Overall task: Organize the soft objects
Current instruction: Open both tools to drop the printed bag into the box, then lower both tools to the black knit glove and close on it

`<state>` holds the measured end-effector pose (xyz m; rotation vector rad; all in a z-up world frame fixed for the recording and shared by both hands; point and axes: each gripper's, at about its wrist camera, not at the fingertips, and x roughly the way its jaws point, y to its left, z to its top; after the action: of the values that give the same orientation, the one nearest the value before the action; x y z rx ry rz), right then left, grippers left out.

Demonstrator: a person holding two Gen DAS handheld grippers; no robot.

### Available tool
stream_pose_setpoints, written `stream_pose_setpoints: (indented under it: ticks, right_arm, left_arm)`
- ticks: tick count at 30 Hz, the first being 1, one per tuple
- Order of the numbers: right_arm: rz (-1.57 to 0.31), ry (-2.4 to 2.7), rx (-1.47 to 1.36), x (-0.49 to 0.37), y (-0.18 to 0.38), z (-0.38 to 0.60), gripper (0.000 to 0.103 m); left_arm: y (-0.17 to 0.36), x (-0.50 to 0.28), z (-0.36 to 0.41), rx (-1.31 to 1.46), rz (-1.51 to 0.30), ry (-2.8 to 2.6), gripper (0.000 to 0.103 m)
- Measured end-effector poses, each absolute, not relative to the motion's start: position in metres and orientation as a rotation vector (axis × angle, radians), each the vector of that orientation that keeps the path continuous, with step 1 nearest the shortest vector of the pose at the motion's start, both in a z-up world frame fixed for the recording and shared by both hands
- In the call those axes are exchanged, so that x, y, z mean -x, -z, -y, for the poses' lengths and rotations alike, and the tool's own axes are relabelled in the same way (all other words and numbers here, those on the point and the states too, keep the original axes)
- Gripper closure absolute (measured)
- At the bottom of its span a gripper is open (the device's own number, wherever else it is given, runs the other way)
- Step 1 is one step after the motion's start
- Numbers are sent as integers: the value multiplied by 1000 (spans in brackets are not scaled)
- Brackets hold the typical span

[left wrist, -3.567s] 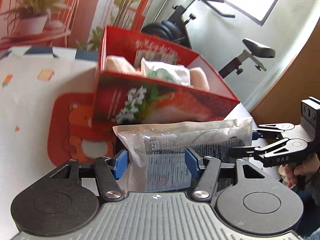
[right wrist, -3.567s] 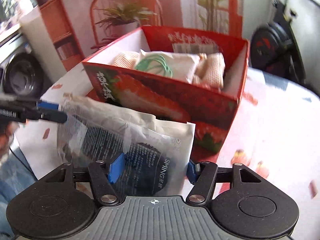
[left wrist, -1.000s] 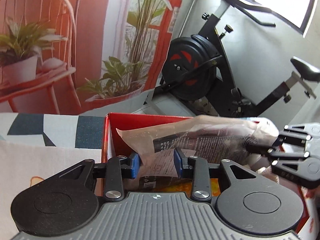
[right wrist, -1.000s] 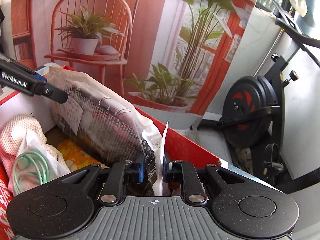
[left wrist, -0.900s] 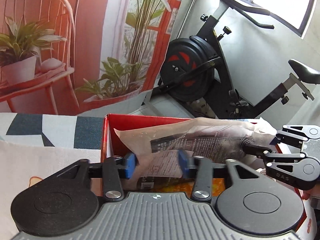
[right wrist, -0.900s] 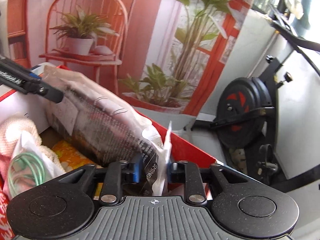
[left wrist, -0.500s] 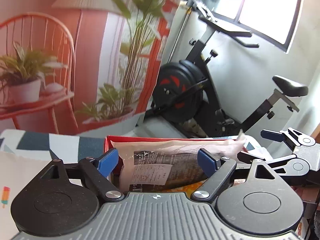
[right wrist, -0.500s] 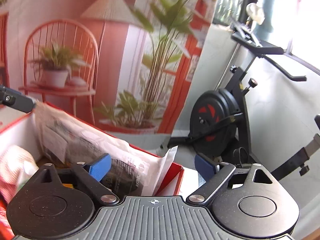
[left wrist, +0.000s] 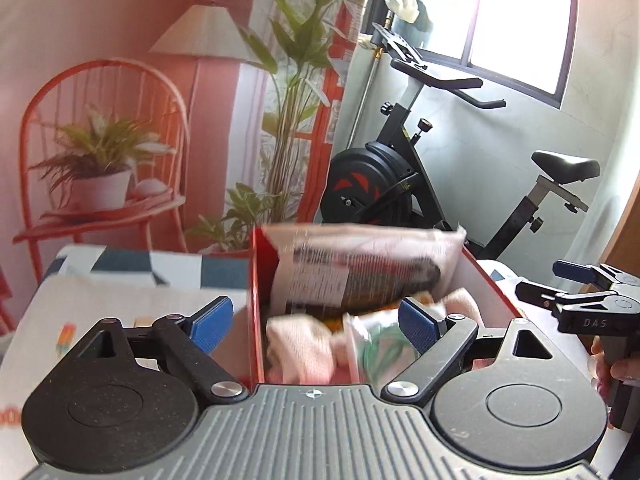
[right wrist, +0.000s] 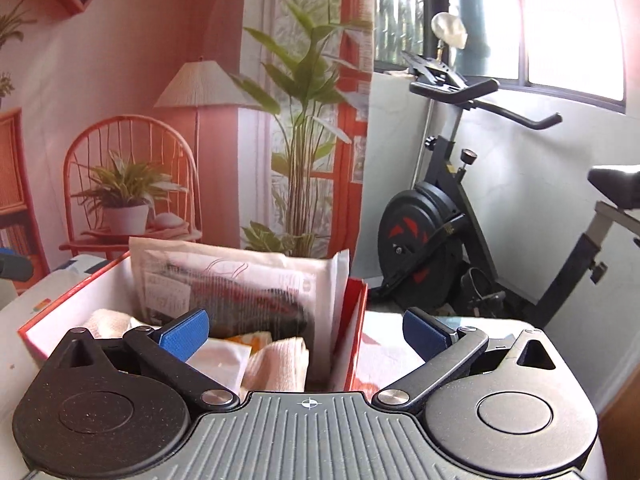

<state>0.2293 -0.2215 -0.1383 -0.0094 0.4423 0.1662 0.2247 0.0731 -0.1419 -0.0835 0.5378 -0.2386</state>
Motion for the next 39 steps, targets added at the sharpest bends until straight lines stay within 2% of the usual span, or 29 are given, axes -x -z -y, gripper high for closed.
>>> stream_pose_setpoints:
  ticks: [12,26,30,32,34,39]
  right_arm:
    - [-497,-128,-51,-151,188,222,1]
    - [-604,-128,-63,-155,225,205,1]
    - [-637,-109,-95,-158,236,202,1]
    - [-656,-108,-116,-159,243,200,1]
    - [-666,-110,-127,-160,248,196,2]
    - [-690,-137,-156,-165,257,182,5]
  left_arm:
    - [191,-177,-87,92,-654,193,12]
    - [228,-187,-82,137,-743,215,12]
    - [240,-192,-76,160,-759,223,19]
    - [247,-196,-75,181,-772,225,27]
    - [254,-201,-75,199,-785,234,40]
    - [268,-214,-73,207,-815,234,48]
